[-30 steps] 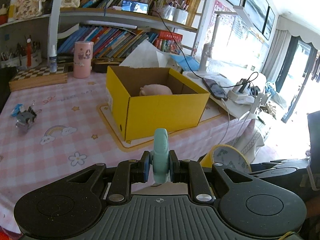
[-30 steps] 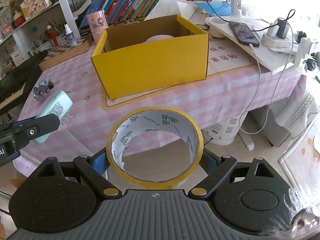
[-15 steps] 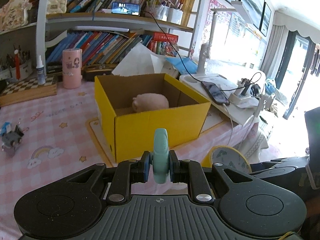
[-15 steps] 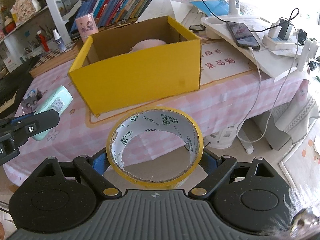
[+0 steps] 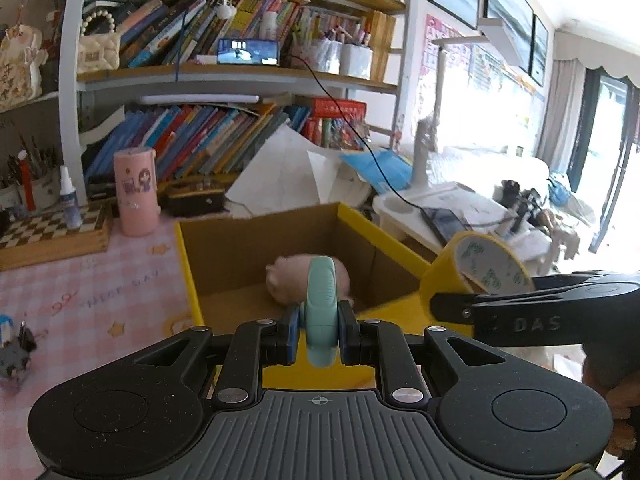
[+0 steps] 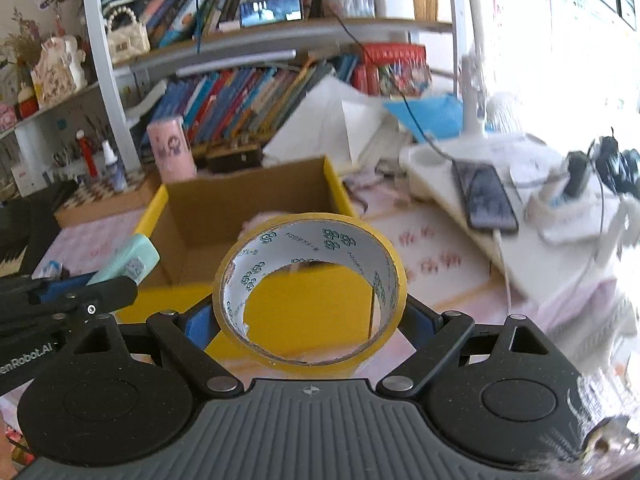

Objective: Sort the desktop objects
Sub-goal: 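Lift tape roll and mint-green item and carry both toward the yellow box, then lower tape roll into the box with right tool while left tool releases mint-green item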

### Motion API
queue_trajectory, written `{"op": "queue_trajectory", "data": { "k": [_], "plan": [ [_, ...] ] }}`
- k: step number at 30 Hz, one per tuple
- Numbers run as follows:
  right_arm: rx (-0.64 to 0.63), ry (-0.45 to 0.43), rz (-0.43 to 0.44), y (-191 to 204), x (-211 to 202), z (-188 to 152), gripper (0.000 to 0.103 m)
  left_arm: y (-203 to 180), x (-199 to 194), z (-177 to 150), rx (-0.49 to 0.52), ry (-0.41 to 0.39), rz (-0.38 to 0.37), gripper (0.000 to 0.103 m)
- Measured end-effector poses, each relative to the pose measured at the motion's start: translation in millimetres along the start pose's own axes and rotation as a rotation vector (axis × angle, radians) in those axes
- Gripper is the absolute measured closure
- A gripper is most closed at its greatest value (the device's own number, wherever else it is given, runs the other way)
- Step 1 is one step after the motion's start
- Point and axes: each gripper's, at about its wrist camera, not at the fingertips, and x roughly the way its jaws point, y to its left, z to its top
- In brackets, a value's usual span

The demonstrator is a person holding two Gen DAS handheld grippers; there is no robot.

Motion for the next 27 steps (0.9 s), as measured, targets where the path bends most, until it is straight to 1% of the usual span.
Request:
{"op": "queue_trajectory", "data": {
  "k": [4,10,14,22,27],
  "plan": [
    [-0.013,-0.021,0.021,-12,11,19,0.014,0,23,10,-0.006,-0.004,0.044,0.085],
    [-0.065,-0.039,0.072,-21,32,48,0.014,-3,56,19,-0.016,0.021,0.099,0.085],
    [-0.105,-0.045,0.117,-21,48,62,0.014,-9,82,14,-0.024,0.077,0.120,0.085],
    [-0.190,-0.023,0.227,-14,81,80,0.013,-13,107,15,-0.032,0.125,0.159,0.085],
    [-0.261,-0.009,0.295,-2,108,91,0.013,-16,124,8,-0.050,0.180,0.160,0.085]
  ]
}}
